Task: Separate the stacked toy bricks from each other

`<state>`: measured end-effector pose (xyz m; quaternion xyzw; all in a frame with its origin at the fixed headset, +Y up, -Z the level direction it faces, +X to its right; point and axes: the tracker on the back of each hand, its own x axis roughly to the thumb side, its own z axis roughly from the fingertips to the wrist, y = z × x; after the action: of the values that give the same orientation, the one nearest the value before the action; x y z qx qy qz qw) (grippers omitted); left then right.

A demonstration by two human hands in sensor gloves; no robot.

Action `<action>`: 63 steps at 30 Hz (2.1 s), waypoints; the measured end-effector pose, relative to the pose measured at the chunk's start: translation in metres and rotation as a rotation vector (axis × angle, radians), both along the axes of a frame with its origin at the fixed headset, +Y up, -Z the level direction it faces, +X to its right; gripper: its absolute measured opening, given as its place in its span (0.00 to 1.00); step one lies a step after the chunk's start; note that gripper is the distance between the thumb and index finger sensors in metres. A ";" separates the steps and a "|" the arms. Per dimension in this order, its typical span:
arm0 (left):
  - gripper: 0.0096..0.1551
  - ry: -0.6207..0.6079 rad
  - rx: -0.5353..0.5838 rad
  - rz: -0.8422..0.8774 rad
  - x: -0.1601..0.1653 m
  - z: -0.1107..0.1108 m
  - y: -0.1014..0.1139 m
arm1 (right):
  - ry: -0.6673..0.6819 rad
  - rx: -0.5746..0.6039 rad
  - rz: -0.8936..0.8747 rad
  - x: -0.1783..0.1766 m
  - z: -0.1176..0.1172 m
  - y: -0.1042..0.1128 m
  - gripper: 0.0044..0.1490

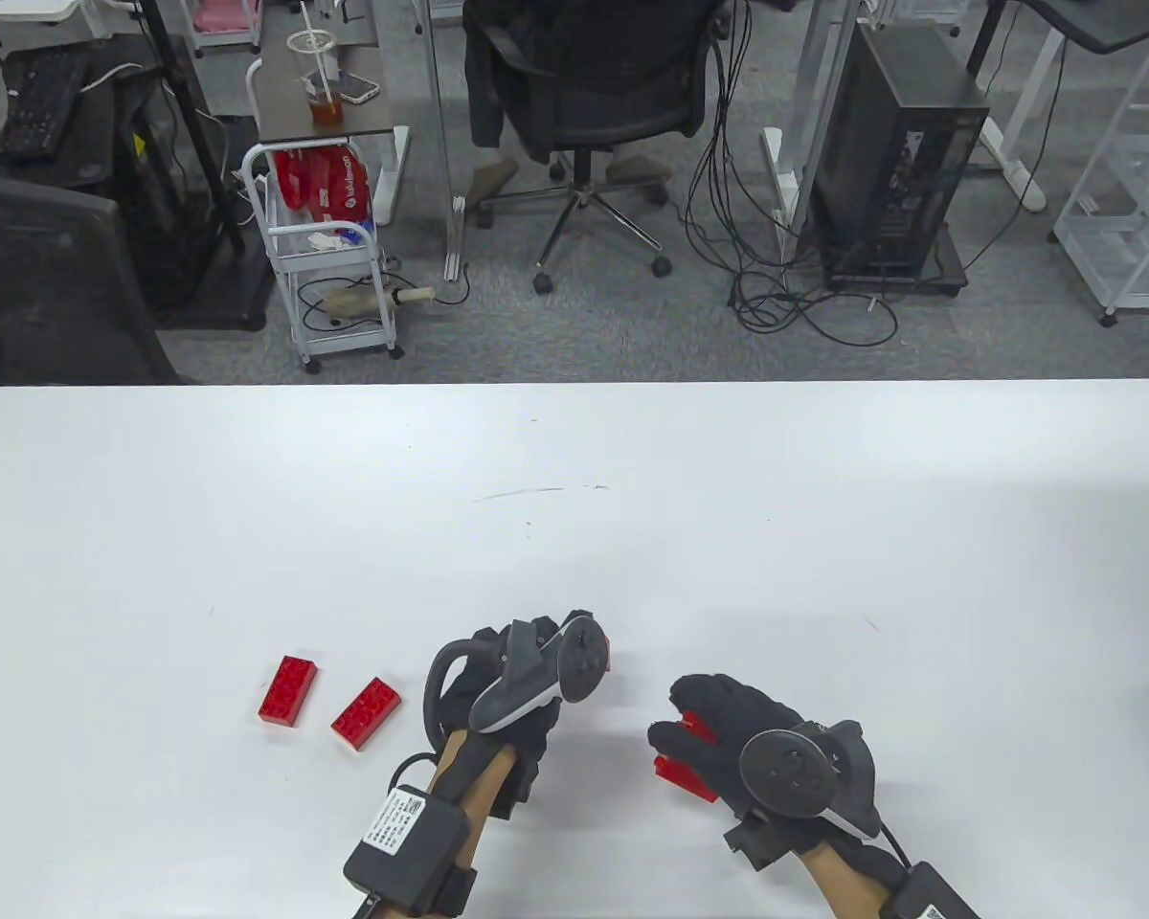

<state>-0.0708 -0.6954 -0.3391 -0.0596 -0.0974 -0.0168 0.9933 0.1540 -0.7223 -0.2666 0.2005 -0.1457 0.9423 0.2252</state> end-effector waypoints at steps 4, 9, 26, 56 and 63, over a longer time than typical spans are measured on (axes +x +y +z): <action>0.42 0.063 -0.009 -0.068 -0.007 -0.023 0.003 | 0.000 -0.002 -0.007 0.002 0.000 0.000 0.42; 0.41 0.132 -0.021 -0.123 -0.015 -0.049 -0.001 | 0.004 -0.006 -0.009 0.003 -0.001 0.001 0.42; 0.41 0.304 -0.132 -0.244 -0.041 -0.102 -0.034 | -0.002 -0.017 -0.029 0.008 -0.004 0.002 0.42; 0.51 -0.019 0.026 -0.087 -0.004 -0.022 0.018 | -0.041 0.017 -0.081 0.015 -0.005 0.003 0.44; 0.55 -0.238 0.052 0.027 0.021 0.039 0.028 | -0.060 0.040 -0.125 0.021 -0.006 0.003 0.44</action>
<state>-0.0503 -0.6674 -0.3002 -0.0303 -0.2151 -0.0130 0.9760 0.1755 -0.7198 -0.2722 0.1670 -0.1834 0.9288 0.2753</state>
